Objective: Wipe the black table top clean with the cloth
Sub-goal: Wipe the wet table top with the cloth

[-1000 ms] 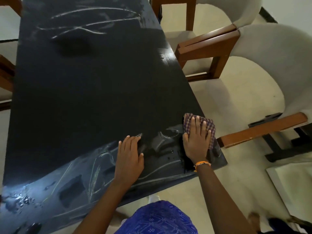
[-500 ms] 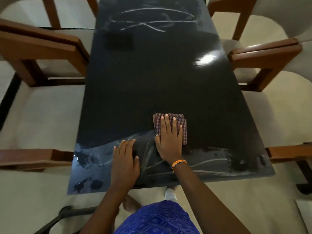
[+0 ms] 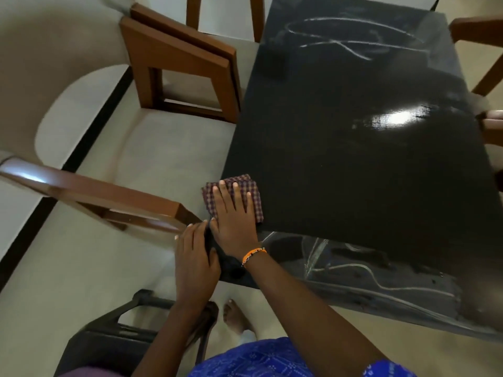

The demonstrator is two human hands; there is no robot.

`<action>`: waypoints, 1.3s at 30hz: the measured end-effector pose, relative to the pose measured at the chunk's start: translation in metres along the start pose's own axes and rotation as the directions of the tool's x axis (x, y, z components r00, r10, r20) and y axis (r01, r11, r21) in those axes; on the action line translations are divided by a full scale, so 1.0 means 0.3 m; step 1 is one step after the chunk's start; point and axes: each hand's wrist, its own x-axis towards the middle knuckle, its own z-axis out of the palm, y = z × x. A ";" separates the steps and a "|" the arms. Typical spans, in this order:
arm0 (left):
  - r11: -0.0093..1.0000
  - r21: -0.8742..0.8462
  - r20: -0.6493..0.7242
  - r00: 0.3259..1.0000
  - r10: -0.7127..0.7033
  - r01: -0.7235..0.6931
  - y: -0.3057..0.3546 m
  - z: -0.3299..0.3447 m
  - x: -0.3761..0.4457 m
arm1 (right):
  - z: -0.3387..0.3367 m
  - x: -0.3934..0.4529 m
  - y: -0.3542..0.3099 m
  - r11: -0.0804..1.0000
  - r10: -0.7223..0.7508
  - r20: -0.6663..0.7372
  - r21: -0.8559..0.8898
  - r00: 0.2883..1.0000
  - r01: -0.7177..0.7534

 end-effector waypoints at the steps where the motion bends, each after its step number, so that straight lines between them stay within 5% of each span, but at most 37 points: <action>1: 1.000 -0.005 -0.009 1.000 -0.002 0.002 -0.012 -0.003 -0.004 | 0.006 0.002 -0.012 0.999 -0.039 0.015 0.009 0.999 0.039; 6: 0.995 -0.096 -0.018 0.999 -0.039 0.037 -0.043 -0.001 -0.031 | 0.007 -0.038 0.030 0.973 -0.226 0.032 -0.044 0.974 0.227; 9: 0.984 -0.158 0.013 0.997 -0.077 0.079 -0.047 0.008 -0.044 | -0.015 -0.094 0.099 0.974 -0.222 -0.011 -0.045 0.975 0.222; 16: 0.972 -0.202 0.085 0.991 -0.104 0.119 -0.038 0.038 -0.059 | -0.103 -0.255 0.371 0.985 0.135 -0.058 -0.103 0.989 -0.140; 21: 0.965 -0.232 0.084 0.991 -0.105 0.122 -0.054 0.046 -0.057 | -0.147 -0.429 0.556 0.893 0.429 -0.173 -0.070 0.887 -0.445; 26: 0.949 -0.286 0.054 0.991 -0.123 0.134 -0.064 0.045 -0.074 | -0.100 -0.402 0.433 0.783 0.613 -0.195 0.028 0.765 -0.621; 34: 0.904 -0.404 -0.006 0.988 -0.154 0.139 -0.122 0.017 -0.107 | 0.041 -0.249 -0.060 0.983 0.169 -0.050 -0.060 0.984 -0.172; 39: 0.821 -0.502 0.044 0.957 -0.288 0.271 -0.172 -0.004 -0.136 | 0.066 -0.244 -0.101 0.986 -0.161 0.043 -0.040 0.986 0.163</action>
